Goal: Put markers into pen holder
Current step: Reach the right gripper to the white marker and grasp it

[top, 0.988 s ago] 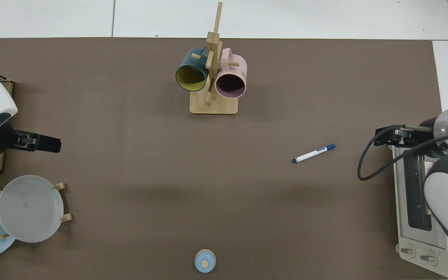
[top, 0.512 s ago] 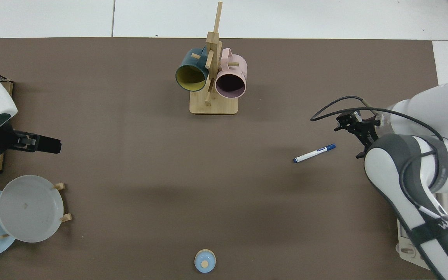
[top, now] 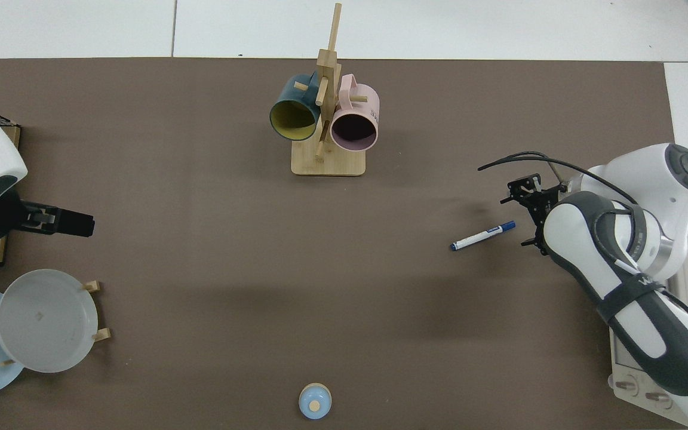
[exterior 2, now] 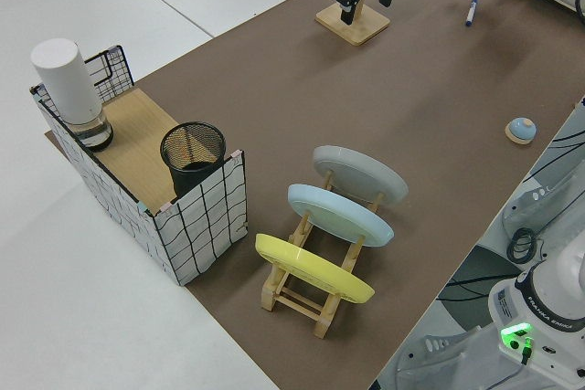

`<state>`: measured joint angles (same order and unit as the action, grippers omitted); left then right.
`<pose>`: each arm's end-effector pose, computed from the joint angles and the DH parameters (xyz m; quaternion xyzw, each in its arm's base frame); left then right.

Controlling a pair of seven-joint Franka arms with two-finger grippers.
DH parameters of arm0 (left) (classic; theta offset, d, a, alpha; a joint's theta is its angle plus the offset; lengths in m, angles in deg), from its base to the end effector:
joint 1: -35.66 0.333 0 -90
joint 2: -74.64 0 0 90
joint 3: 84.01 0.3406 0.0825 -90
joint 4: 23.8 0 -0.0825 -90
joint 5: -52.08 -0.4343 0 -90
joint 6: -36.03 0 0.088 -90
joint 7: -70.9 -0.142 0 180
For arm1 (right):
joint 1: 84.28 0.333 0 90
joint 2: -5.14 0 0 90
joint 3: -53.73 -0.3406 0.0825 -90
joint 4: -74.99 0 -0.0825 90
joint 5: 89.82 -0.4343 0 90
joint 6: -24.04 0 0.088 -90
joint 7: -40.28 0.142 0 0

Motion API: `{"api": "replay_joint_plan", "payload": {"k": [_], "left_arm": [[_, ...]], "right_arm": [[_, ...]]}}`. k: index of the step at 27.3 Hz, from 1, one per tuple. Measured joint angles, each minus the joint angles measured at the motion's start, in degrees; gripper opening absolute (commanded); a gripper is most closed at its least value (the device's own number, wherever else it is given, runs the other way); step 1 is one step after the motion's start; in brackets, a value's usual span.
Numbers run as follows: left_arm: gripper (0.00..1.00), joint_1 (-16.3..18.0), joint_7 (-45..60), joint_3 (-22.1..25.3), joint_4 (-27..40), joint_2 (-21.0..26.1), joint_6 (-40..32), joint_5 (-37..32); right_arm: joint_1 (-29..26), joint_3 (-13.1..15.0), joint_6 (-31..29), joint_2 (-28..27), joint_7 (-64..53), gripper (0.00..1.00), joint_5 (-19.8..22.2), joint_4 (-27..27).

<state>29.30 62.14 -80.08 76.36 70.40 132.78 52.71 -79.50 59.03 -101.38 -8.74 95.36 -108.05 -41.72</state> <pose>0.5871 -0.0252 0.5752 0.9952 -0.0970 0.0076 0.0076 0.6224 0.0150 0.2772 -0.8288 0.5462 0.0905 0.0815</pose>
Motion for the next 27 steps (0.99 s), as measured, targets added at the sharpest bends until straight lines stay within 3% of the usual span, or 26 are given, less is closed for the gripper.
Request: {"api": "replay_joint_plan", "payload": {"k": [11, 17, 26, 27], "left_arm": [[1.0, -0.04, -0.06, -0.02, 0.02, -0.02, -1.07, 0.0], [1.0, -0.06, -0.07, -0.03, 0.02, -0.03, -1.16, 0.0], [1.0, -0.14, -0.1, -0.09, 0.02, -0.05, -1.45, 0.0], [1.0, -0.16, -0.1, -0.1, 0.03, -0.05, -1.5, 0.0]], "right_arm": [[0.03, -0.08, -2.81, -2.25, -3.37, 1.0, -4.8, -1.77], [0.05, -0.15, -3.49, -3.01, -4.9, 0.98, -5.27, -2.31], [0.12, -0.29, -3.39, -3.23, -9.79, 0.33, -5.29, -2.79], [0.12, -0.28, -3.27, -3.21, -10.51, 0.21, -5.29, -2.79]]}}
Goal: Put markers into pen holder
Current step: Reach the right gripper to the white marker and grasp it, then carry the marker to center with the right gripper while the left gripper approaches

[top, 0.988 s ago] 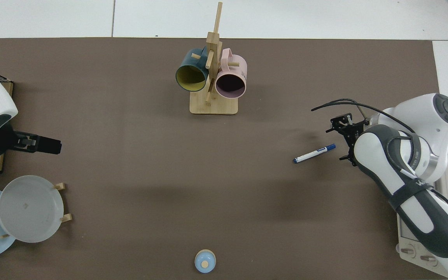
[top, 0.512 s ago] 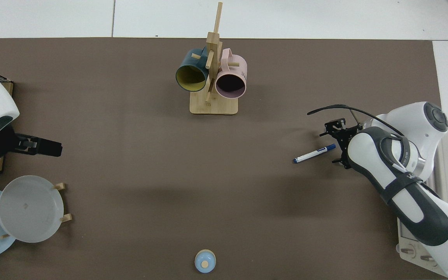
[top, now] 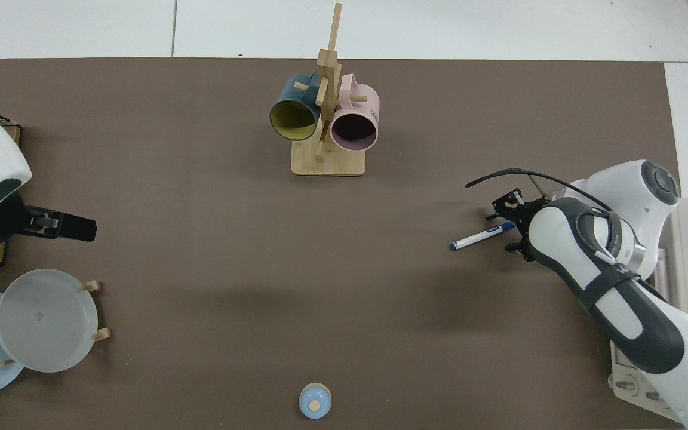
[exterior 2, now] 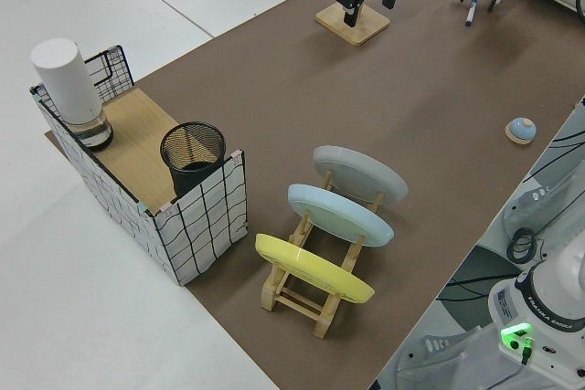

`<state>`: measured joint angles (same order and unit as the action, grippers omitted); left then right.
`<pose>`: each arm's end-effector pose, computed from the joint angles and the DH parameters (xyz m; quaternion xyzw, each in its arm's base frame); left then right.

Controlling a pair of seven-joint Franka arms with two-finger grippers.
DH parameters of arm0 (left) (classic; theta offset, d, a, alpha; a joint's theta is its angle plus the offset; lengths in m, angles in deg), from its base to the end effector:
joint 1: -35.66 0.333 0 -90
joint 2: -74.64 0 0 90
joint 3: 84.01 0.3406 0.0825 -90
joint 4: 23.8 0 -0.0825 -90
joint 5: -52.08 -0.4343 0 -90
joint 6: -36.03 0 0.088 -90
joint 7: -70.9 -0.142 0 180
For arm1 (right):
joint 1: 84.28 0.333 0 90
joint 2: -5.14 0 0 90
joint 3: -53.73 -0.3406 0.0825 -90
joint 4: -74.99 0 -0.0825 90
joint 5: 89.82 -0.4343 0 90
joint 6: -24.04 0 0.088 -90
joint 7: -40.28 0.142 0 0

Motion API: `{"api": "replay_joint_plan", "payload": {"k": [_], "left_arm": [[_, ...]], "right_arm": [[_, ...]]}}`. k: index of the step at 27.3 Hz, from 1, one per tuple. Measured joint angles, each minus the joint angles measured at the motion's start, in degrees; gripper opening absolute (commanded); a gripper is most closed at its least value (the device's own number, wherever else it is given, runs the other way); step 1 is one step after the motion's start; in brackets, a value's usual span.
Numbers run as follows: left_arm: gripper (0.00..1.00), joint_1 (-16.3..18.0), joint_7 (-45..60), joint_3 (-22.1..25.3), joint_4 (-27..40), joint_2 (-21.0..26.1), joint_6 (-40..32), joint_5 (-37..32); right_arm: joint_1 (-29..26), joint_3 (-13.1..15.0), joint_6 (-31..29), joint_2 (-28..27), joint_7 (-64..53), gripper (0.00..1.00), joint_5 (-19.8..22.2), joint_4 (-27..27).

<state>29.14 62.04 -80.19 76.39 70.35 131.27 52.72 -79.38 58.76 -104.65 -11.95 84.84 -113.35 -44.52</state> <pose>0.5830 -0.0279 0.5731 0.9949 -0.1003 -0.0054 0.0084 0.6084 0.0205 0.2260 -0.8532 0.4989 0.1125 0.1024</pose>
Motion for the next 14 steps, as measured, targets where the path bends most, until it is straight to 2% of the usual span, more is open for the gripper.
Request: {"api": "replay_joint_plan", "payload": {"k": [1, 2, 14], "left_arm": [[1.0, -0.02, 0.0, -0.02, 0.0, 0.0, -0.04, 0.0], [1.0, -0.03, 0.0, -0.03, 0.0, 0.0, -0.06, 0.0], [1.0, -0.06, -0.04, -0.05, 0.0, -0.06, -0.19, 0.0]], "right_arm": [[-0.01, 0.01, 0.04, 0.03, -0.62, 0.07, -0.02, 0.04], [-0.01, 0.0, 0.05, 0.09, -1.19, 0.0, -0.06, 0.14], [0.28, -0.26, 3.26, 0.78, -2.56, 0.0, -0.09, 1.31]]}}
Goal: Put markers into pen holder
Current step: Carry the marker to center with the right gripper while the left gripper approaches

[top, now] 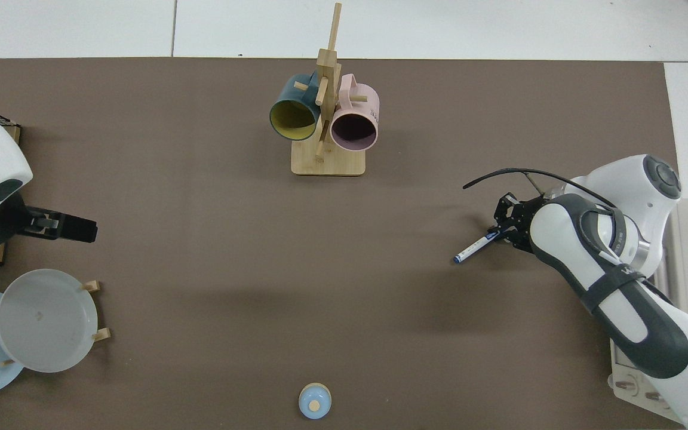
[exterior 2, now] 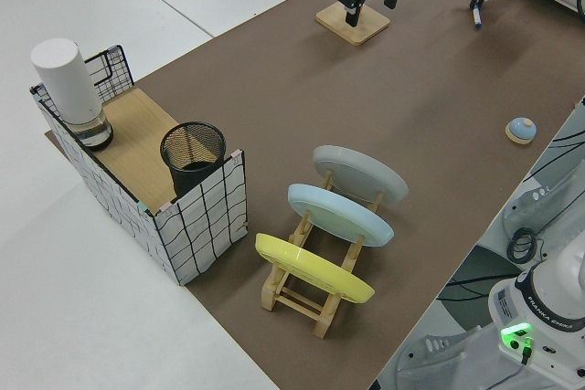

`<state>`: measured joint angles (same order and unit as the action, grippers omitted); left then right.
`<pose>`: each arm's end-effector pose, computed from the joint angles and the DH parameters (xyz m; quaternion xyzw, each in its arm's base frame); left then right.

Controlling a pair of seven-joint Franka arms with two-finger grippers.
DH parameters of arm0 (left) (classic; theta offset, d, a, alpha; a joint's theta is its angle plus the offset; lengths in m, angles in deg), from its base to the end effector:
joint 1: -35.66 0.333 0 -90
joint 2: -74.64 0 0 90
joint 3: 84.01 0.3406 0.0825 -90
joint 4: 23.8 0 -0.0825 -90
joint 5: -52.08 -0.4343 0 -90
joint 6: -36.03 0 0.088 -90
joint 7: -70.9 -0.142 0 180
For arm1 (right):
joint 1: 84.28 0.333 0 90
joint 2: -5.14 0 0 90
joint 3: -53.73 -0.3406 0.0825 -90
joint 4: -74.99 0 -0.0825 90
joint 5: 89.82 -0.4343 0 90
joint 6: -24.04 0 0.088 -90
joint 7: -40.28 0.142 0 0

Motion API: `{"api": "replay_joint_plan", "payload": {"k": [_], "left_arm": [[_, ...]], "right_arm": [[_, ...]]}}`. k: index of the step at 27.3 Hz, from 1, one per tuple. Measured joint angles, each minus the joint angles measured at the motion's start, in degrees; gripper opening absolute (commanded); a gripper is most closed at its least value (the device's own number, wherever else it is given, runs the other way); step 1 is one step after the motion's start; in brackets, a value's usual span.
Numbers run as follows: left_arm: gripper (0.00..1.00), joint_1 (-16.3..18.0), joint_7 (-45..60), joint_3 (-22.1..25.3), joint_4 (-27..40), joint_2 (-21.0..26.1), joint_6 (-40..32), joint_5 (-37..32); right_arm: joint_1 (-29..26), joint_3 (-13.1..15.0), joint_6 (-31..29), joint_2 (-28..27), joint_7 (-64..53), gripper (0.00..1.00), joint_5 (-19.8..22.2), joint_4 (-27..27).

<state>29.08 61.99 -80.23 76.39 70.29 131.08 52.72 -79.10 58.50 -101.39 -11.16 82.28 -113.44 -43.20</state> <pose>0.5822 -0.0289 0.5735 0.9948 -0.1016 -0.0065 0.0084 0.6106 0.0302 0.2410 -0.8677 0.4693 0.1230 0.1082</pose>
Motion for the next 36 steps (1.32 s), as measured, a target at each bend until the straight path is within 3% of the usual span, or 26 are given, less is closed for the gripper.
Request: {"api": "replay_joint_plan", "payload": {"k": [6, 11, 17, 23, 30, 36], "left_arm": [[1.0, -0.01, -1.16, 0.0, -0.04, -0.01, 0.04, 0.0], [1.0, -0.35, -5.0, -0.01, -0.18, -0.01, 0.11, 0.0], [1.0, -0.72, -16.46, -0.13, -0.37, -0.01, 0.57, 0.0], [1.0, -0.74, -30.36, -0.14, -0.38, -0.01, 1.44, 0.0], [1.0, -0.77, -44.21, -0.15, -0.38, -0.01, 2.32, 0.05], [1.0, -1.82, -51.92, -0.23, -0.38, -0.01, 2.59, 0.54]], "right_arm": [[0.36, -0.06, 1.77, 0.0, 0.38, 0.0, -0.05, 1.05], [0.48, -0.17, 7.07, 0.17, 5.99, 0.0, -1.14, 4.88], [1.86, -0.43, 12.83, 2.14, 12.32, 0.0, -6.75, 8.65], [4.47, -0.5, 15.87, 3.89, 19.47, 0.0, -15.26, 10.3], [11.66, -0.59, 15.45, 4.05, 31.64, 0.0, -20.57, 13.37], [18.59, -0.72, 9.83, 4.05, 42.07, 0.0, -23.87, 14.92]]}}
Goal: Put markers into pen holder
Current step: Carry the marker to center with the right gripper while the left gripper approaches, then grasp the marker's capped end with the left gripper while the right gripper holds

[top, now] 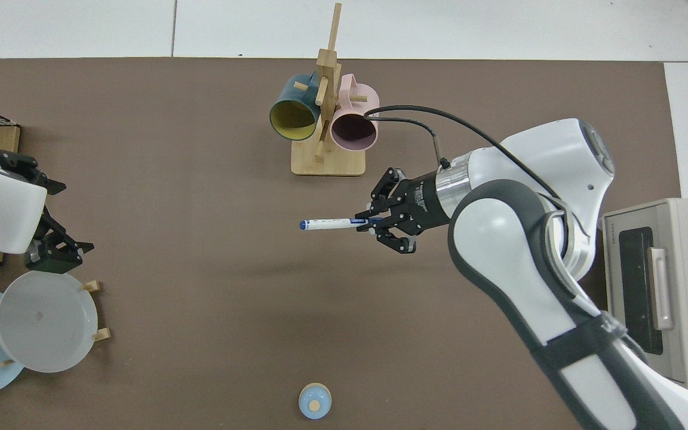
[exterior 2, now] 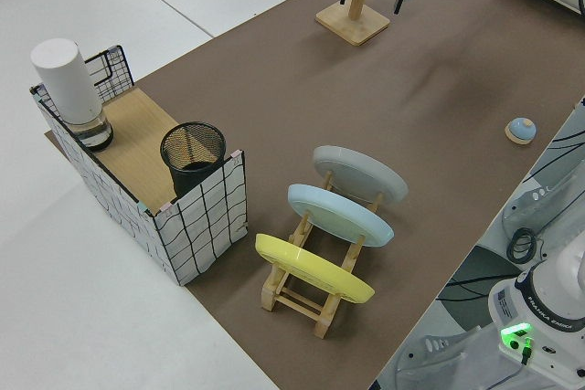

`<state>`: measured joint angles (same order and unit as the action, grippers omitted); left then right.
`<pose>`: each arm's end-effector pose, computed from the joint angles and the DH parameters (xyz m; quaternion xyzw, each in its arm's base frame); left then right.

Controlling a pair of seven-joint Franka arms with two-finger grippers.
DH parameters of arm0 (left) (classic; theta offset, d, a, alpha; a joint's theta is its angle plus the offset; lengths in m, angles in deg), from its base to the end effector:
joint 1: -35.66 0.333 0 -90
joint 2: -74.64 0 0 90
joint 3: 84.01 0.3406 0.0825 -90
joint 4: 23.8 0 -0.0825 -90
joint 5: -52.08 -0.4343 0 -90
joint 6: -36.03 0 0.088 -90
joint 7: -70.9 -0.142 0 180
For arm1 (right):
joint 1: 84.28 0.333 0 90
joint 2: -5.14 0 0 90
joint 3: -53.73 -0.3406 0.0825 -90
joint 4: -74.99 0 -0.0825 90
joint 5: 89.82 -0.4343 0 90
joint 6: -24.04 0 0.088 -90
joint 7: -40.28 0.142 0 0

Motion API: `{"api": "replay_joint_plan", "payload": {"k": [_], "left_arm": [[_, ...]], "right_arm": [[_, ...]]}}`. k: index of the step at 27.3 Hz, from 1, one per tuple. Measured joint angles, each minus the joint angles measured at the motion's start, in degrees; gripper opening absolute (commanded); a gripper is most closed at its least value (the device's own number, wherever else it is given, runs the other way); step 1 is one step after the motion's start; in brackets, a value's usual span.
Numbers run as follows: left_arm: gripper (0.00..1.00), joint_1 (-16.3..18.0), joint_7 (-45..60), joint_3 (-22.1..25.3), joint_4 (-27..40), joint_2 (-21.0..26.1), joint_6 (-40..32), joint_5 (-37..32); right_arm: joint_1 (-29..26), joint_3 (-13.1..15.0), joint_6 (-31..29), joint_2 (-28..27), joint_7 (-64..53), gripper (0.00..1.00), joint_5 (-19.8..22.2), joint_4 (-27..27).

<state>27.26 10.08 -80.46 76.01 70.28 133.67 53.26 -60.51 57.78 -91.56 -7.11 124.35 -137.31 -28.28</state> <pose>0.5877 -0.0515 0.5812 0.8406 -0.5411 0.0227 0.0022 0.6178 0.2945 0.4195 -0.6851 0.6353 0.2793 0.2214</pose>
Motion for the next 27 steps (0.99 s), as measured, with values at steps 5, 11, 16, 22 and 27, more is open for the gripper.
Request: {"api": "replay_joint_plan", "payload": {"k": [5, 11, 16, 22, 27], "left_arm": [[1.0, -2.11, -5.97, -0.22, 0.06, 0.02, 0.73, 0.46], [1.0, -5.1, -17.11, -0.71, 0.27, 0.45, 2.34, 1.55], [1.0, -8.43, -20.76, -1.17, 0.37, 1.81, 2.79, 1.6], [1.0, -9.5, -22.41, -2.23, 0.37, 2.29, 2.82, 1.59], [0.99, -11.07, -21.3, -3.21, 0.59, 2.29, 2.81, 1.59]], "right_arm": [[5.43, -0.03, -6.03, -0.01, 7.07, 0.0, -2.09, 0.05], [9.91, -0.03, -10.71, -0.01, 12.77, 0.0, -2.93, 0.06], [12.06, -0.01, -12.59, -0.01, 16.3, 0.0, -3.13, 0.19], [14.05, -0.04, -15.07, 0.04, 18.54, 0.0, -5.47, 0.56], [14.79, -0.05, -15.44, 0.14, 20.26, 0.0, -5.59, 0.64]]}}
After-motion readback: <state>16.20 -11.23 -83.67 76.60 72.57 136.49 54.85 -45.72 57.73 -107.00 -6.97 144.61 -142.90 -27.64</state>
